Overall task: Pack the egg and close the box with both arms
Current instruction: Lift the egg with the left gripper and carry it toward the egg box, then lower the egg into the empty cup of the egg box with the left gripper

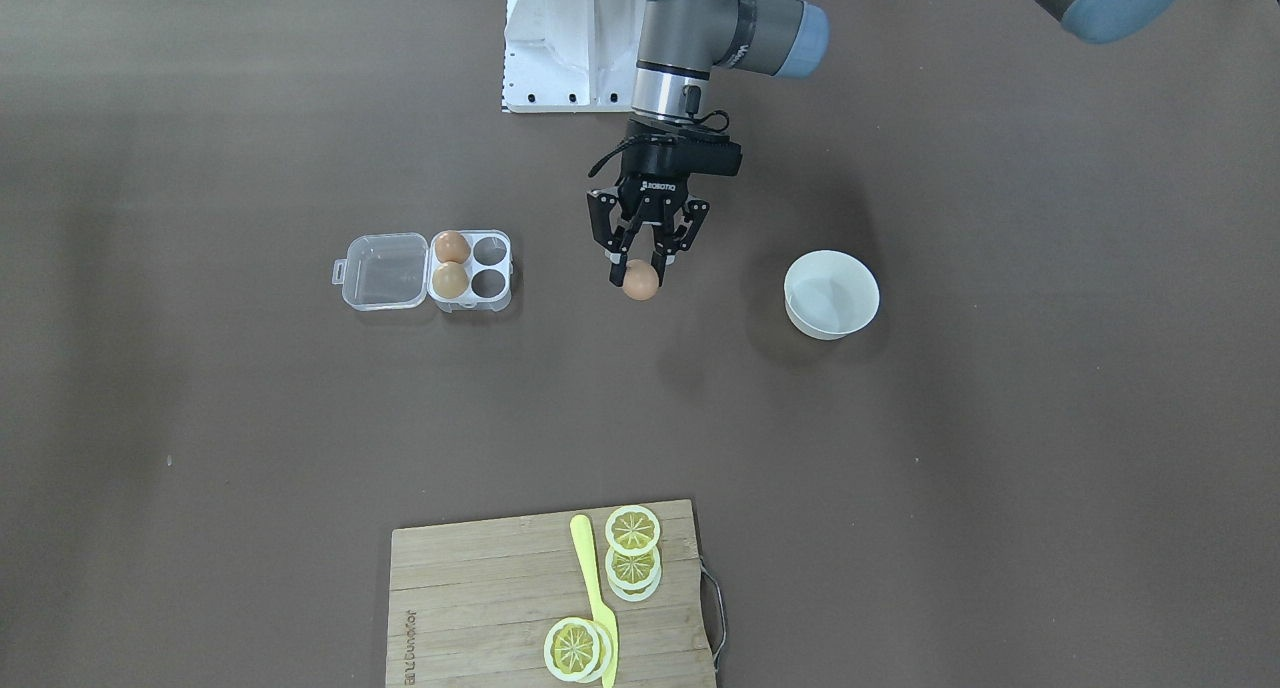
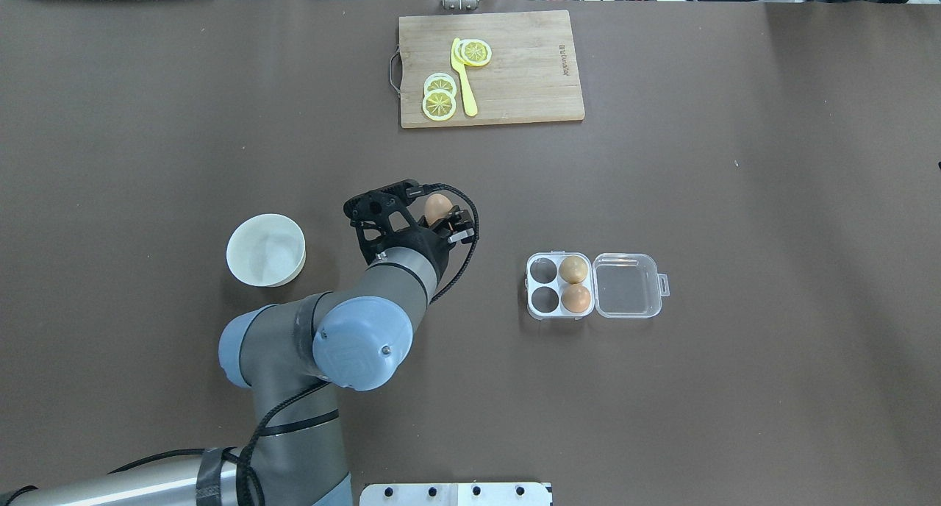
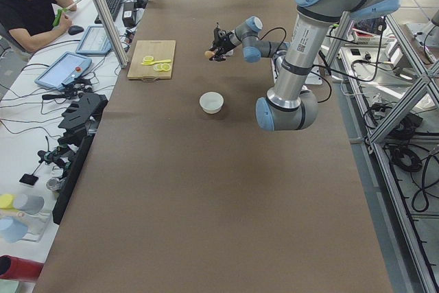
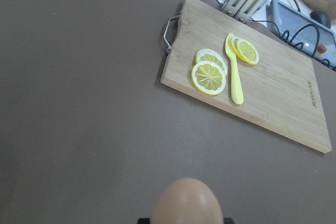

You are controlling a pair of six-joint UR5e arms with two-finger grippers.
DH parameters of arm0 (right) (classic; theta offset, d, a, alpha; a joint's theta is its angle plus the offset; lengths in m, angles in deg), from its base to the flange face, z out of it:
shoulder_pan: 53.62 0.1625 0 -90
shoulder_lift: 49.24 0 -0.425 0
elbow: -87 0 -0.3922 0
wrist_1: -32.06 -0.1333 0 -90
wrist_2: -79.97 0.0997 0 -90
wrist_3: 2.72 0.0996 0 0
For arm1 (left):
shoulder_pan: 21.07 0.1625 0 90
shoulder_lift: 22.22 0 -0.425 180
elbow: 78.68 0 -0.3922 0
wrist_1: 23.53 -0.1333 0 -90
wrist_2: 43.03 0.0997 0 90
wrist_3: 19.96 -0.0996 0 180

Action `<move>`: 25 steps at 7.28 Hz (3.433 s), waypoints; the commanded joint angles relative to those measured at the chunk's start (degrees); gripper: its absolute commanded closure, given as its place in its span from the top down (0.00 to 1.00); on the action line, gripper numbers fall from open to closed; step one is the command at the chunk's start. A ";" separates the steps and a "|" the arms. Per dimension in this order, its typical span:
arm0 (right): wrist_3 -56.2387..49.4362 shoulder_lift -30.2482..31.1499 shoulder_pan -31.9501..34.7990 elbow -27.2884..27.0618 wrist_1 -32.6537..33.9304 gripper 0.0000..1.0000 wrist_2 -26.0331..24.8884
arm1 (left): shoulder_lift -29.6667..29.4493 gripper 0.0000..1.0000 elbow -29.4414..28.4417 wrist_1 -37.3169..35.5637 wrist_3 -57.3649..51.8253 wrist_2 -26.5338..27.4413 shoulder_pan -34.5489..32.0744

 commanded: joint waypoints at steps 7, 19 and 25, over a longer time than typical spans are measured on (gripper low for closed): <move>0.97 -0.05 0.00 0.49 -0.04 1.00 0.23 | -13.49 0.00 -19.00 9.79 -1.78 0.42 0.41; 1.76 0.04 0.00 0.32 0.49 1.00 1.81 | -13.93 0.00 -21.38 11.28 -1.87 0.33 4.10; 1.76 -0.14 0.00 0.49 0.40 1.00 1.81 | -14.19 0.00 -21.29 11.19 -1.96 0.42 5.42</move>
